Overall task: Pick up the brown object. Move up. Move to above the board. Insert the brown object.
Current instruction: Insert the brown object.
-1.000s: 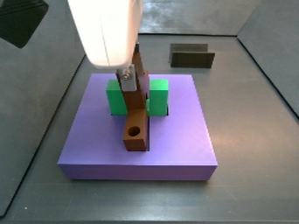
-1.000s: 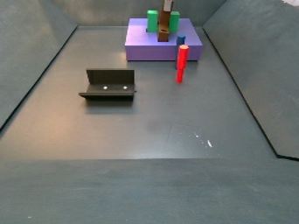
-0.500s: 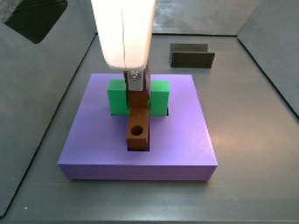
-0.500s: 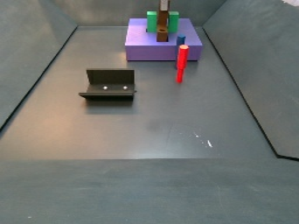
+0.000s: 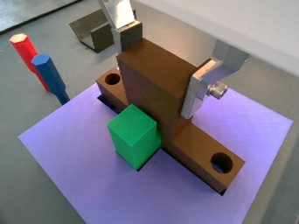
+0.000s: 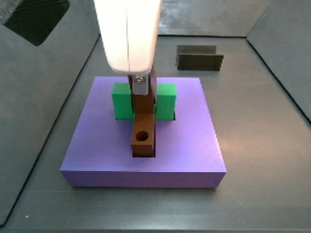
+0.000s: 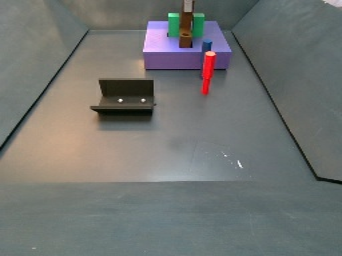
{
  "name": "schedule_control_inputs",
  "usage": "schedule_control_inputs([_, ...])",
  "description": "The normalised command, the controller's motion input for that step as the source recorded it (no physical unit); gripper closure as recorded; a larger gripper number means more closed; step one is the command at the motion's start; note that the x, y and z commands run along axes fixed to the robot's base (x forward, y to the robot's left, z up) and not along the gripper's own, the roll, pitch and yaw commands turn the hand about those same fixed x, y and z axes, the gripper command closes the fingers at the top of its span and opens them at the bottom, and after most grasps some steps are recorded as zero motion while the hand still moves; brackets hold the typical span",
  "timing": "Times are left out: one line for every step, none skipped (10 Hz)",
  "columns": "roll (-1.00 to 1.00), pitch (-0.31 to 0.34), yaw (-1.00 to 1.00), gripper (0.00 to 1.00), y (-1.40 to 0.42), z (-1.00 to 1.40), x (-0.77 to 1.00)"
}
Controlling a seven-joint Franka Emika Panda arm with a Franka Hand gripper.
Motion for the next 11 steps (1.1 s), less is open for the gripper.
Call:
schedule_control_inputs([0.02,0.017,0.00,1.00,-0.16,-0.15,0.00])
schedule_control_inputs([0.06,0.090,0.00,1.00,-0.18,-0.12,0.00])
schedule_control_inputs([0.05,0.156,-0.11,1.00,-0.06,-0.03,-0.22])
schedule_control_inputs([0.05,0.246,-0.10,1.00,0.00,0.00,-0.21])
schedule_control_inputs([0.05,0.339,-0.08,1.00,0.00,0.00,-0.10])
schedule_control_inputs([0.06,0.413,-0.04,1.00,0.00,0.00,0.00])
schedule_control_inputs([0.04,0.429,-0.01,1.00,0.00,0.04,0.00])
schedule_control_inputs([0.04,0.436,0.00,1.00,0.00,0.13,0.00])
schedule_control_inputs([0.04,0.436,0.00,1.00,0.00,0.22,0.00])
schedule_control_inputs([0.04,0.389,0.00,1.00,0.00,0.14,0.03])
schedule_control_inputs([0.01,0.311,0.00,1.00,0.00,0.00,0.12])
